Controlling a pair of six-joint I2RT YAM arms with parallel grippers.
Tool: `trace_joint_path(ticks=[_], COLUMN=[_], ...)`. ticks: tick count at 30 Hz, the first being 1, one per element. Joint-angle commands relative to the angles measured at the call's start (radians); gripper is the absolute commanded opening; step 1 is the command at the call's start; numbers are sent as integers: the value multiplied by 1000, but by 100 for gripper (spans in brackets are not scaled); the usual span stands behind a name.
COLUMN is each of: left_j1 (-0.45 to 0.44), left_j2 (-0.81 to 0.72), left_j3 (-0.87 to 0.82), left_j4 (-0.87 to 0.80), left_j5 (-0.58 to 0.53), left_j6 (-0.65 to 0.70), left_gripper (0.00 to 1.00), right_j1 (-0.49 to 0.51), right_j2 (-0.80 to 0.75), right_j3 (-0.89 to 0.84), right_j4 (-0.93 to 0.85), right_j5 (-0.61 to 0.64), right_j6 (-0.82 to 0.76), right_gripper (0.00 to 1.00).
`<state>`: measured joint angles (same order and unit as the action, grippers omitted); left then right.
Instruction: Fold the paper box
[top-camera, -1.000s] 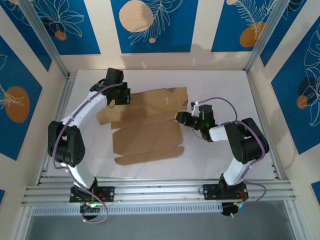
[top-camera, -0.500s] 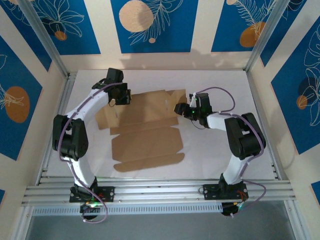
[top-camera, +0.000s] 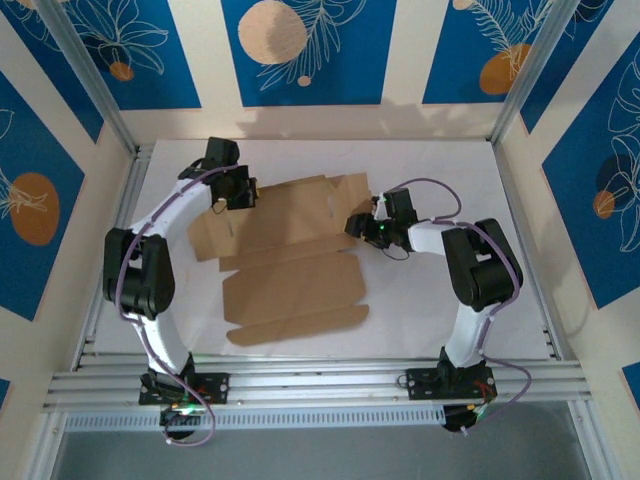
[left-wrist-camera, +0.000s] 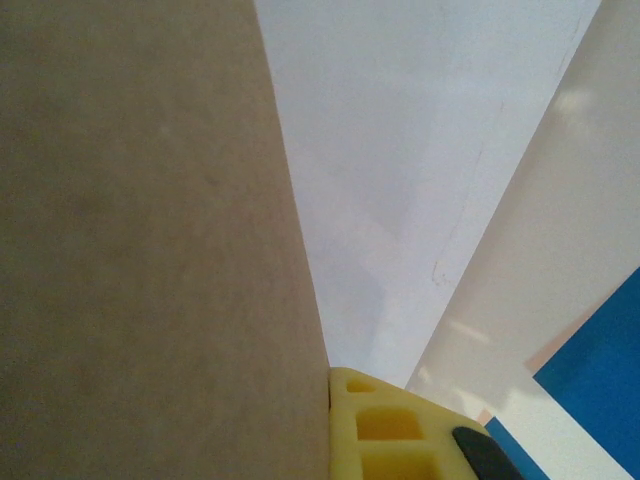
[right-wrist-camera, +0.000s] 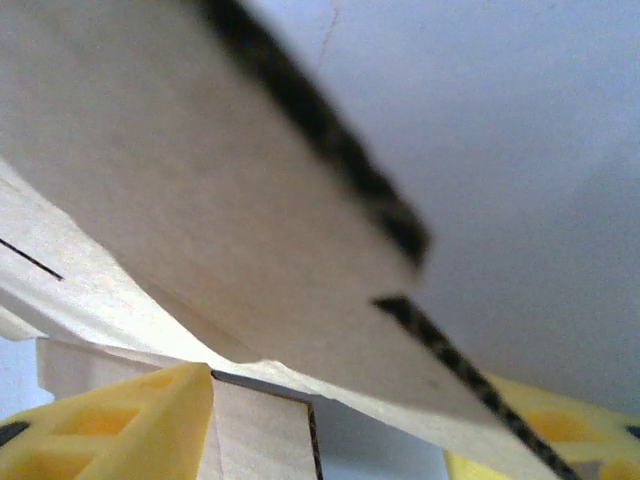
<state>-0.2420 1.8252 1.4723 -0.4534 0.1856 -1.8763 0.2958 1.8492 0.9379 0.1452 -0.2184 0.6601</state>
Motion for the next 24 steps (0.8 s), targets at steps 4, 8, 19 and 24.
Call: trace_joint_path(ticks=[4,8,19,24], left_j1=[2,2,0,0], left_j2=[-17,-22,-35,-42], left_j3=[-18,-17,-19,-28], left_j4=[11,8,2,6], left_j5=[40,21,-12,-17], left_j6=[-21,-12,-13,-11], left_gripper=[0,0,0,0], right_j1=[40,50,33,27], right_j2=[-28,-49,4,37], right_j3=[16,8,-82,-114], right_j4=[-11,-6,314,467], right_j5=[-105,-127,-323,-361], right_j6=[31,62,368,481], right_gripper=[51,50,58,58])
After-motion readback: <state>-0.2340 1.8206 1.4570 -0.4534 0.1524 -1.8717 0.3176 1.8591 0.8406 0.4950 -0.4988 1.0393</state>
